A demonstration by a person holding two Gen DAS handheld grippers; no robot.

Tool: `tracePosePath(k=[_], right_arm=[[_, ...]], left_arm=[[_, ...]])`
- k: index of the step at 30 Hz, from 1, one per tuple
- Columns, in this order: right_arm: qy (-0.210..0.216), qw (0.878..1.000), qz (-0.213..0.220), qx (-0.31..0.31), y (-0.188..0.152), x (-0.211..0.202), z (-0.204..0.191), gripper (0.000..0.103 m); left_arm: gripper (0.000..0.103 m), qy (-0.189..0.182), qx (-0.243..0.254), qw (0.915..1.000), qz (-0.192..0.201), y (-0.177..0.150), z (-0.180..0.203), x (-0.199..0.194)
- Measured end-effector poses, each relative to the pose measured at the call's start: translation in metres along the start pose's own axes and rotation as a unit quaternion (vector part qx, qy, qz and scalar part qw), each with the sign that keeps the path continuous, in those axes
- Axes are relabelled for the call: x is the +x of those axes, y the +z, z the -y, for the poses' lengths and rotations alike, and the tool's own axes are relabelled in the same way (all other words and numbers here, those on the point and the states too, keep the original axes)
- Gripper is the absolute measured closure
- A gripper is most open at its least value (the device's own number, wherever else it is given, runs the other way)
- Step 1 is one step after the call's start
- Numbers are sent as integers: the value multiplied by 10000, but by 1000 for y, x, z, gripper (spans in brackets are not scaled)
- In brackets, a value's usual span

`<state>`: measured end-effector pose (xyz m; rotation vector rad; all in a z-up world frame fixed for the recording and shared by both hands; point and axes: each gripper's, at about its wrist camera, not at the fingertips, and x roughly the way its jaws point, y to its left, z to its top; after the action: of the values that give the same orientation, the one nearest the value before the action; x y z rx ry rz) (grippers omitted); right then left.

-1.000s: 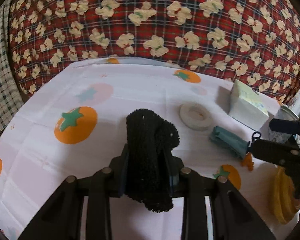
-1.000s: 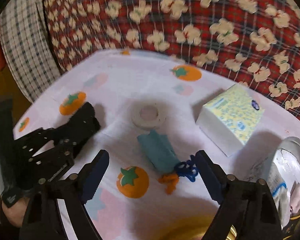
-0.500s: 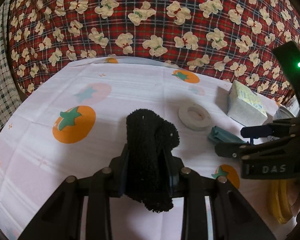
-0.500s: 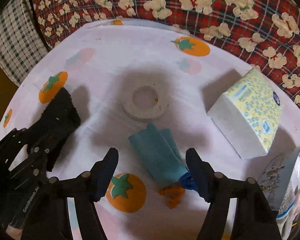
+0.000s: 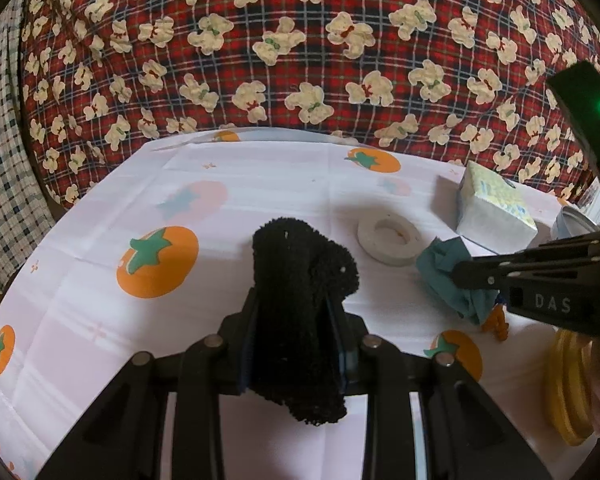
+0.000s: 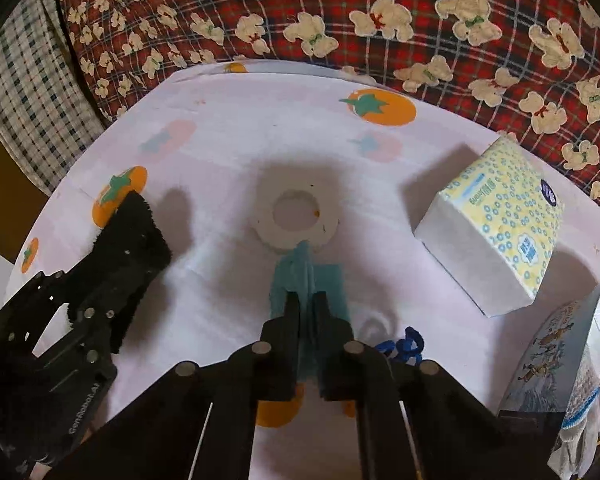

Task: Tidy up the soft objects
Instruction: 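Carry the teal cloth in the right tool while the left tool carries the black cloth over the tin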

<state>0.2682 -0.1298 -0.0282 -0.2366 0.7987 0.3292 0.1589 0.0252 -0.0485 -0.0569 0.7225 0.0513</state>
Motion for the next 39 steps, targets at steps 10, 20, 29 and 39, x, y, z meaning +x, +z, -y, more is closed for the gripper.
tracePosePath(k=[10,20,29,39], right_arm=[[46,9973,723,-89,-13,-30,-10,96],[126,9872,1591,-29,-38,-67,-7,96],[328,9765,2113,262,-52,-89,14,96],[255,9656,2572,299,-75,-103,26,96]], left_arm=[[74,-4,-20,9990,443,-2,-2,-16],[74,-70,38,9974,711,-4,22,-26],[74,-55,177,9964,822,-6,47,-31],[74,-78,293,9952,926,-7,68,-35]])
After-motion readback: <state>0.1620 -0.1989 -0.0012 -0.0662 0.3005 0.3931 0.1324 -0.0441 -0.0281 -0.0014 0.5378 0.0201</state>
